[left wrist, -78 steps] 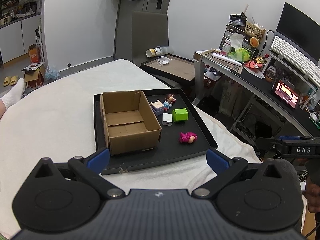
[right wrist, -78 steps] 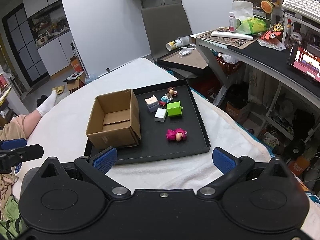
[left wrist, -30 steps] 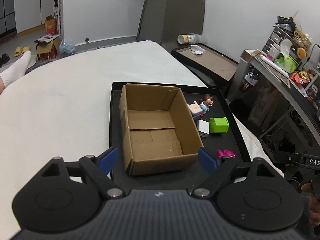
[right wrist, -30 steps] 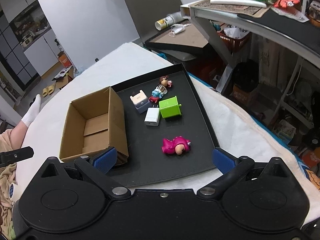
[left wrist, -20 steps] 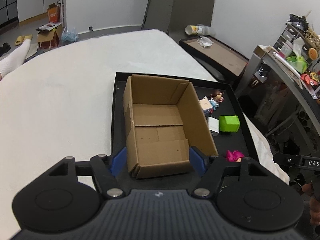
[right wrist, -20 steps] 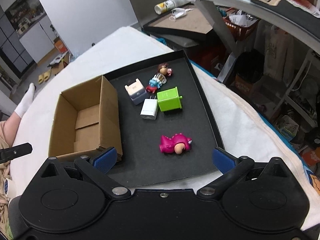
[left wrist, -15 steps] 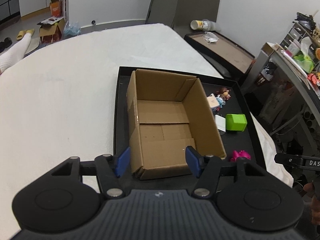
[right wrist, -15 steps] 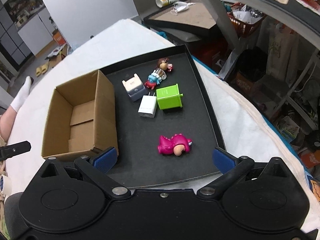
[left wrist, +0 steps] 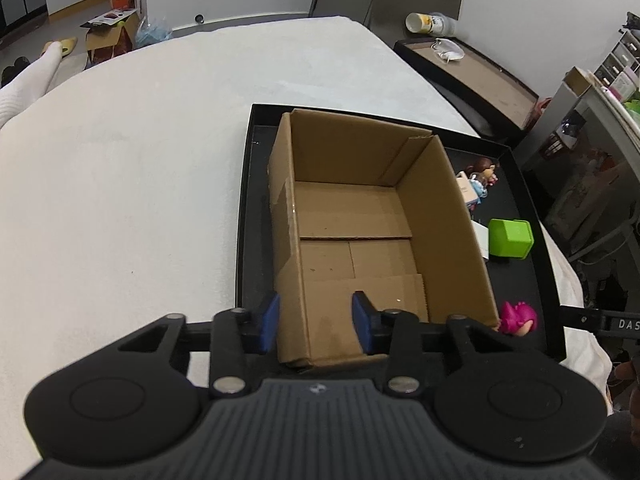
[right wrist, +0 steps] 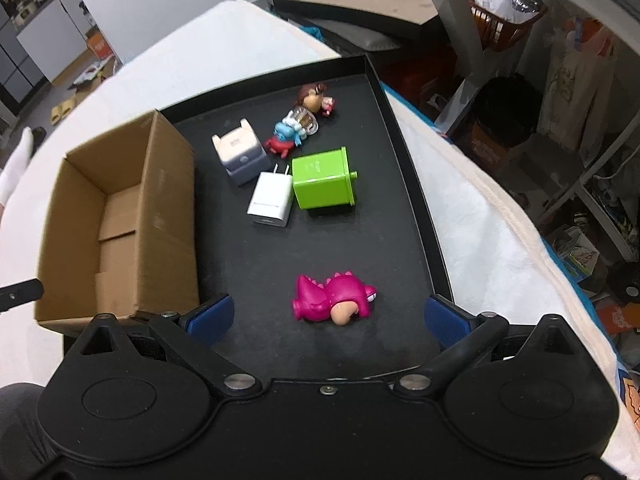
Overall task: Organize rigid objects
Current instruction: 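Grasp the cardboard box wall with the left tool while the right tool grasps the pink dinosaur, then carry the pink dinosaur into the box with the right tool and release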
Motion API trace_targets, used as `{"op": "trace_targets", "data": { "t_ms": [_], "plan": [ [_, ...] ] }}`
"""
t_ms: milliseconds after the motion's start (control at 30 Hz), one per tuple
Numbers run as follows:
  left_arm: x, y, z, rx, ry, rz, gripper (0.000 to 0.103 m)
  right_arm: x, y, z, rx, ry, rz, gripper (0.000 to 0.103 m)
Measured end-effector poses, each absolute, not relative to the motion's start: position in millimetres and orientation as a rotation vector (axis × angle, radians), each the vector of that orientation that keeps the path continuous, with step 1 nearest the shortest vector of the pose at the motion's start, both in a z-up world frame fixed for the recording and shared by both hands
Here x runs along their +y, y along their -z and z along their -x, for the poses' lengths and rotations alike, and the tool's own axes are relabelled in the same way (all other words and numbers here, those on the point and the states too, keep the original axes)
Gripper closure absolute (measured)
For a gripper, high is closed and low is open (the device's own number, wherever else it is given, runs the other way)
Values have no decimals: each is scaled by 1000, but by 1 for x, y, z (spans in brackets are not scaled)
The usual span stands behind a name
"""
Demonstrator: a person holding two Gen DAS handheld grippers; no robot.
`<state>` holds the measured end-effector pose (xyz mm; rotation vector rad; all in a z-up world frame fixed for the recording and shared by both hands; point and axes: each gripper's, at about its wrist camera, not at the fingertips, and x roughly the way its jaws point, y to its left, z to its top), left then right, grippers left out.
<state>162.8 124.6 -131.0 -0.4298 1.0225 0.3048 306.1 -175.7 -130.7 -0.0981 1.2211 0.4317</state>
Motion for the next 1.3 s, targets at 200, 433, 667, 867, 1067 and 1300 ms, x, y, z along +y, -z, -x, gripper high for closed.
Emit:
{"op": "trace_targets", "data": {
  "t_ms": [200,433,667,867,1067,1300],
  "plan": [
    [128,139,-169,1039,-315,426,74,-166,152,-312,1258,-432,134,0],
    [129,149,-169,1063,-317,426,83,-157,169,-314,1272,-433,165,0],
    [133,152,-168,1056,-319,425,88,-148,184,-314,1278,-431,208,0],
    [134,154,-169,1051,-318,421,91,-142,198,-314,1277,-429,235,3],
    [136,155,-167,1045,-320,446,92,-145,207,-316,1329,-464,165,43],
    [135,155,-166,1029,-319,437,92,-146,188,-310,1316,-495,125,43]
  ]
}}
